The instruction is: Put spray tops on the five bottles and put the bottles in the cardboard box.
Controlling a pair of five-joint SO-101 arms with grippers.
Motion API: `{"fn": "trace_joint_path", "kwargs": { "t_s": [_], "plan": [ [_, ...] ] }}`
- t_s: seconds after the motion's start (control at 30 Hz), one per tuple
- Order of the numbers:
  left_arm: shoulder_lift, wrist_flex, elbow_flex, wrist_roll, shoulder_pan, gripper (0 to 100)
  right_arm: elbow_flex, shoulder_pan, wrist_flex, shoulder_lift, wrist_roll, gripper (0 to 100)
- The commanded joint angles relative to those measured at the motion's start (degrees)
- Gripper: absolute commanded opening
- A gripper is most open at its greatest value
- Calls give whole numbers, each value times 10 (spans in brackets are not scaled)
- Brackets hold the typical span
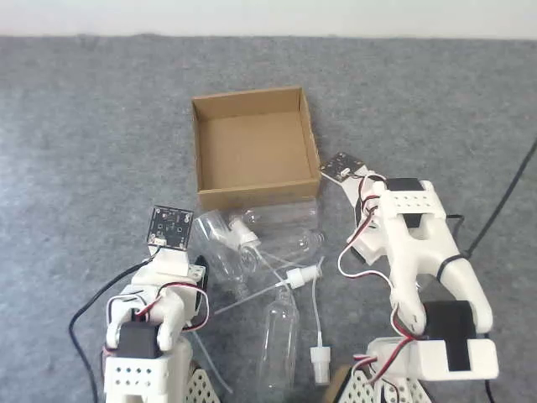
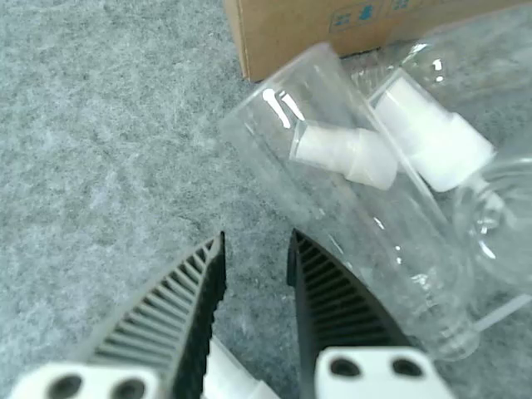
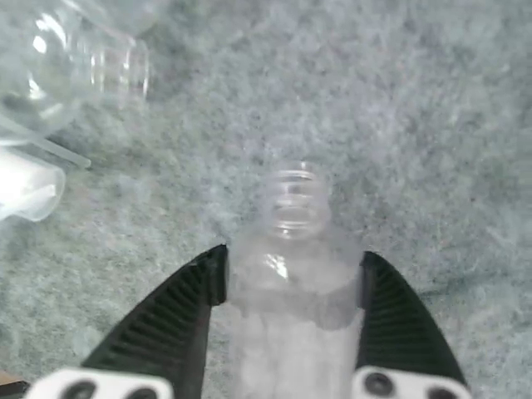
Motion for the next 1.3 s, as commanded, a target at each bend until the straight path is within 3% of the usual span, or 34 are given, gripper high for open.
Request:
{"fn": "trace_joint_path", "kwargs": {
  "t_s": [0.0,0.4,0.93,1.27],
  "plan": [
    [-11,2,-7,-3,-1,115,-28,8,7,-6,5,117],
    [-11,2,-7,-3,-1,115,-60,4,98,-81,-4,69],
    [-11,2,-7,-3,-1,115,-58,-65,112,-298,-290,69],
    [-11,2,-7,-3,-1,115,-28,-74,69,-390,-390,69]
  ]
}}
